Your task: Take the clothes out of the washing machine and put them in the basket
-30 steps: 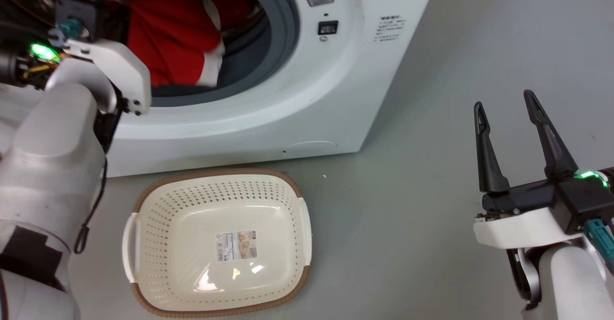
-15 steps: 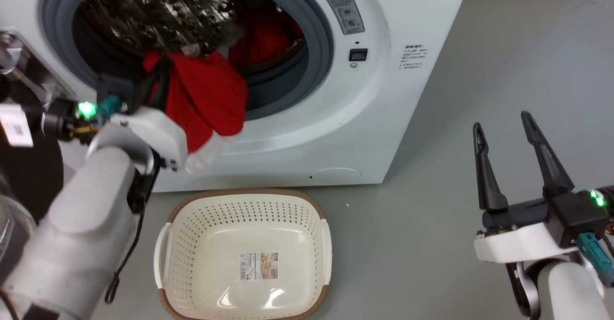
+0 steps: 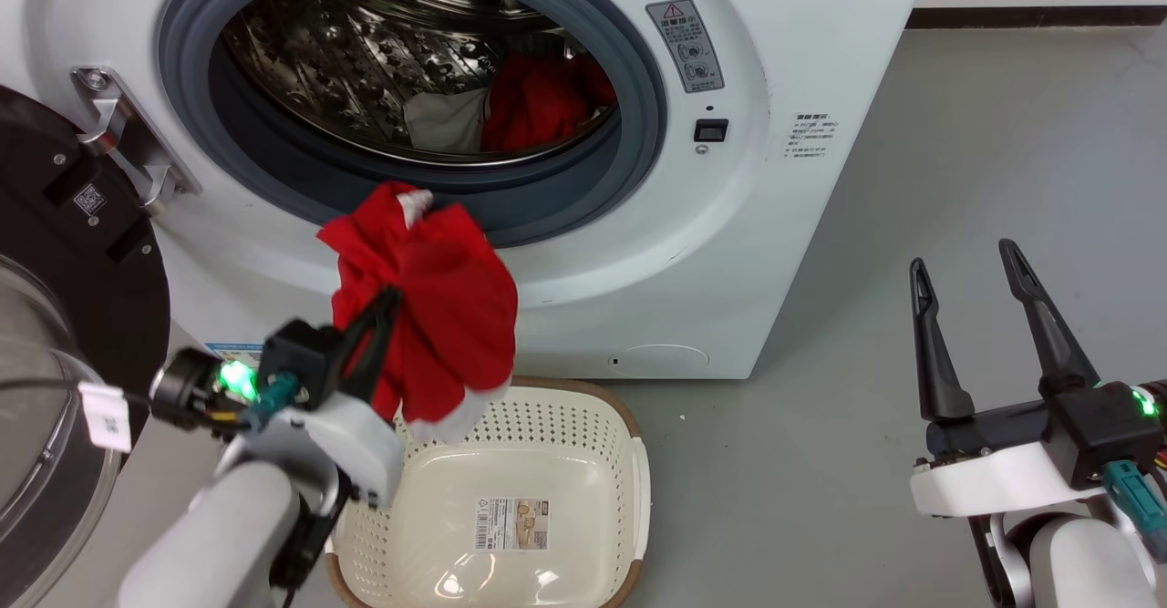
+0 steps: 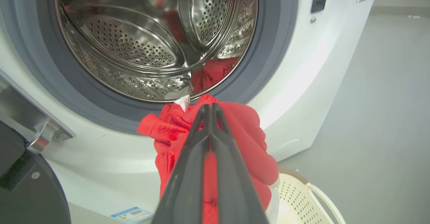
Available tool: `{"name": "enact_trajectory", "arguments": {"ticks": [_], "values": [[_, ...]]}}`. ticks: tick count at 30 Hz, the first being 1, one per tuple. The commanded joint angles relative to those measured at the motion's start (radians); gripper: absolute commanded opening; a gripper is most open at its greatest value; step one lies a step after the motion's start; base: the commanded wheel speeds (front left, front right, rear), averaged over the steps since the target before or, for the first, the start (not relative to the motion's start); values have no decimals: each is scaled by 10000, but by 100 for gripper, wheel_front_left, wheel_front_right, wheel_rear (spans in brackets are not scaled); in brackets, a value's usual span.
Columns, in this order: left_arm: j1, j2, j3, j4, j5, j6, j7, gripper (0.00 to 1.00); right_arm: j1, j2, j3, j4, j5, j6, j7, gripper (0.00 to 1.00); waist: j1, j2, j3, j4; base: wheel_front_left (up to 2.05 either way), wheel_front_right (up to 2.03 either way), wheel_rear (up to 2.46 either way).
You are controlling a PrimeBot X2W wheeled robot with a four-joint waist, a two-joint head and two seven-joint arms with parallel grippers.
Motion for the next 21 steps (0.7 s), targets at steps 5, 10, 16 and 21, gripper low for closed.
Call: {"name": "enact_trajectory", "arguments": {"ticks": [5, 10, 16, 21], "values": [[969, 248, -452, -826, -14, 168, 611, 0, 76, 11, -58, -52, -13, -10, -21, 100, 2, -1, 41, 3, 0, 0, 0], [1314, 171, -847, -573, -74, 34, 1109, 0, -117, 11, -48, -98, -38, -10, -21, 100, 2, -1, 348, -112, 0, 0, 0], [818, -311, -1099, 1184, -129, -307, 1130, 0, -340, 10, 98, -158, -111, -10, -21, 100, 2, -1, 973, -446, 0, 0, 0], [193, -951, -1188, 3061, -132, -631, 866, 0, -542, 11, 25, -291, -201, -10, -21, 100, 2, -1, 1632, -763, 0, 0, 0]]}}
